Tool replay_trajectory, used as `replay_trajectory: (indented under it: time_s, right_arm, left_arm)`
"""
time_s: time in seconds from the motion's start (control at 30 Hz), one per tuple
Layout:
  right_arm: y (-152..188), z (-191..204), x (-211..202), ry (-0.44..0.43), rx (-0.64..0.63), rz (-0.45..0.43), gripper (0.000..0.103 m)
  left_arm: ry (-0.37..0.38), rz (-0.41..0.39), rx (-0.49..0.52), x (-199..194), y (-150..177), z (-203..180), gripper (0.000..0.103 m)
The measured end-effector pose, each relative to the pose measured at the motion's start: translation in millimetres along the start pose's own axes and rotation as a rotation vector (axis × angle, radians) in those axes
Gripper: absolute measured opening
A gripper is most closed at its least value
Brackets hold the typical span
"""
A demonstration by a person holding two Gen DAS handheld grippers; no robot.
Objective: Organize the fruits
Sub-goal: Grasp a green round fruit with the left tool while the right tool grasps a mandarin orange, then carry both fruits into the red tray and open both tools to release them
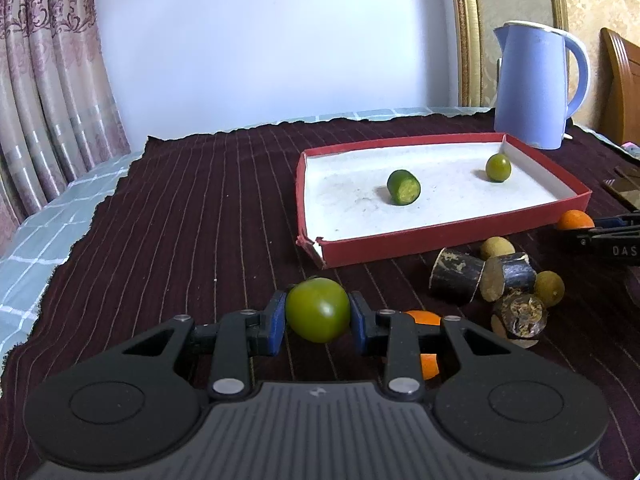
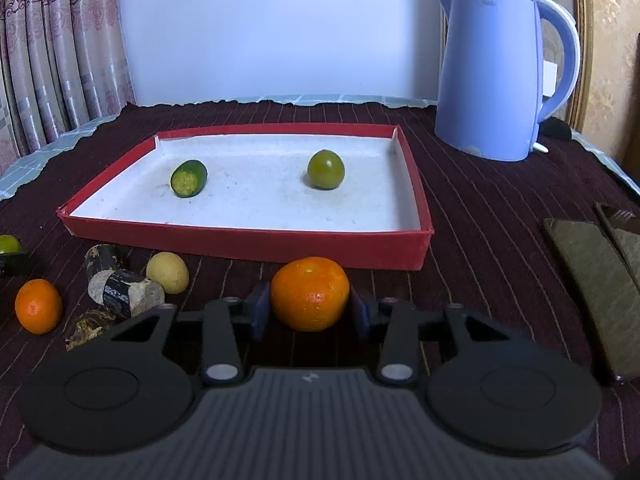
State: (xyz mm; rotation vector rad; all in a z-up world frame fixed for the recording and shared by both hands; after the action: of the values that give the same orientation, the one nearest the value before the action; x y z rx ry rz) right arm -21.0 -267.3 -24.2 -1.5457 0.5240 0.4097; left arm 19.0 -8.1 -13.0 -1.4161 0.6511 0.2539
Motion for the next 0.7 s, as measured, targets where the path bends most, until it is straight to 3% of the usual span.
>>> replay_trajectory:
  time_s: [0.3, 0.47, 0.7]
  right_arm:
    - [-4, 21, -31, 0.074, -0.036, -0.092, 0.039]
    - [-5, 29, -41, 0.023, -0.003, -0.123, 0.039]
    - [-18, 38, -50, 0.056, -0.023, -0.158, 0.039]
  left_arm:
    - [0.051, -0.019, -0.021, -8, -7, -8, 0.032]
    - [0.059, -0.036, -0.02, -10, -16, -20, 0.032]
    - [0.057, -0.033, -0.036, 1, -31, -40, 0.032]
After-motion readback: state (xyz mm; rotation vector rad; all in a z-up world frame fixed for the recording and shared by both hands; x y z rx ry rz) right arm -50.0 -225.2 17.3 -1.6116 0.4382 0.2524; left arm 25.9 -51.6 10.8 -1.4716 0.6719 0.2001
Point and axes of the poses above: each gripper's, at about its wrist camera, not at the fingertips, and x roughly the way its jaws point, z to its left, y to its underside, the point moved 3 cm from there along x, roughly the way its jaws point, and after that the axes turned 7 degrees about -x, right-handed, at the moved point
